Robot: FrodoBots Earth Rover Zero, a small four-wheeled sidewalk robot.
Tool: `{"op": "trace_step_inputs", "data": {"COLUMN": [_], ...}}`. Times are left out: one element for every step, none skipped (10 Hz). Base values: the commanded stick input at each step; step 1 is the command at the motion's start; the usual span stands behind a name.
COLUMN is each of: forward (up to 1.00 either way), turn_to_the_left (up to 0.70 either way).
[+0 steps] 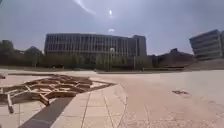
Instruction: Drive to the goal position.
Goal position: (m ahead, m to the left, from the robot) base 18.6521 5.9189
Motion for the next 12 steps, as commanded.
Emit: {"op": "trace_step_inputs", "data": {"forward": [0.70, 0.70, 0.70, 0.70, 0.70, 0.70, 0.70, 0.70, 0.70, 0.70, 0.70, 0.70], "turn_to_the_left": [0.00, 0.00, 0.00, 0.00, 0.00, 0.00, 0.00, 0.00, 0.00, 0.00, 0.00, 0.00]}}
